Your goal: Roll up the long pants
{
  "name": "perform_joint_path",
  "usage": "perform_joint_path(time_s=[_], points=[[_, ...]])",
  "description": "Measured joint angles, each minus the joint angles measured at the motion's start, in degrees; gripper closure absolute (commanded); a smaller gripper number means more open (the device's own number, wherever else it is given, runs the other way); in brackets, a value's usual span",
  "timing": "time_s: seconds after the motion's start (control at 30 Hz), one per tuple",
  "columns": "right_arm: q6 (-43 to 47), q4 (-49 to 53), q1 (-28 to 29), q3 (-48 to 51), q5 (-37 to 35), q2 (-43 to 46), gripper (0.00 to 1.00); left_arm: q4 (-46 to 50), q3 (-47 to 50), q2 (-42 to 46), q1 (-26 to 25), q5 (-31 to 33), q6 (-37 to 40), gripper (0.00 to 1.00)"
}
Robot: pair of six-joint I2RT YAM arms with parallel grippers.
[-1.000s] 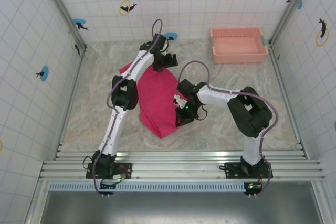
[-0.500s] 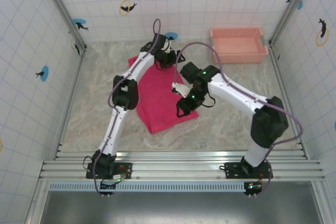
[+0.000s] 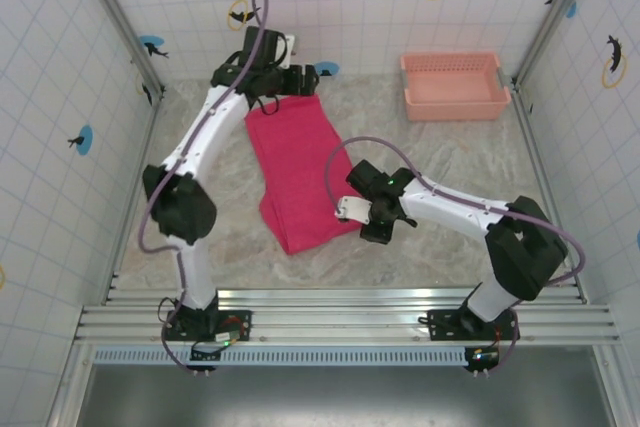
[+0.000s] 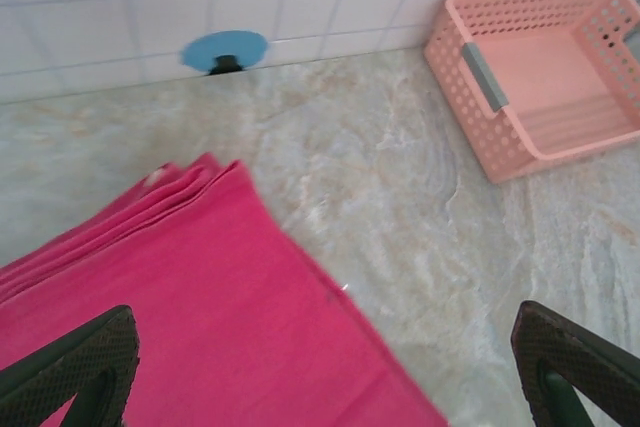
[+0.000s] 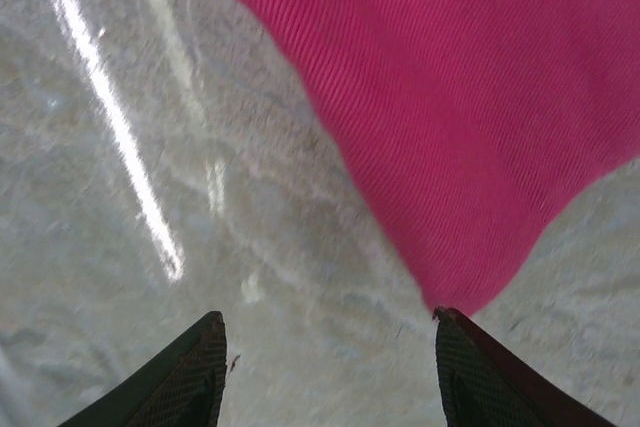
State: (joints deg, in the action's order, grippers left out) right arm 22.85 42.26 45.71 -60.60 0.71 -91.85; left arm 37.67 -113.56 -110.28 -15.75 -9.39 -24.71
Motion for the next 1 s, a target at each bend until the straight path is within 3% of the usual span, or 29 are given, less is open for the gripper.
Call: perform_joint_path(time_s=[0.13,0.33,0.5,0.63,0.8,1.0], points=[[1.7,-5.5,0.9,0.0,-2.0,-3.3,0.44,-0.7,15.8,10.5,0.1,4.9,0.5,0.03],[3.0,-9.6,1.3,-0.6,-3.8,-8.9,0.59,2.9,30.4,11.8,0.0,6.1,0.6,0.03],[2.6,-7.2,1.7,-6.7,-3.0,-14.2,0.79,5.8,32.5,13.1,0.0,7.2,1.8,0.02],[0.0,-3.7,2.4,-11.5,0.1,-16.8,0.86,8.1,32.2,14.9,0.0,10.8,4.0,0.03],[-5.7,1.8,6.2,-15.0,5.1,-17.3,0.90,10.6,32.0,15.1,0.1,16.3,5.9,0.02],[-8.2,16.1,9.2,-24.2,19.2,-20.4,0.90,12.9,32.1,15.3,0.1,22.1,8.5,0.02]])
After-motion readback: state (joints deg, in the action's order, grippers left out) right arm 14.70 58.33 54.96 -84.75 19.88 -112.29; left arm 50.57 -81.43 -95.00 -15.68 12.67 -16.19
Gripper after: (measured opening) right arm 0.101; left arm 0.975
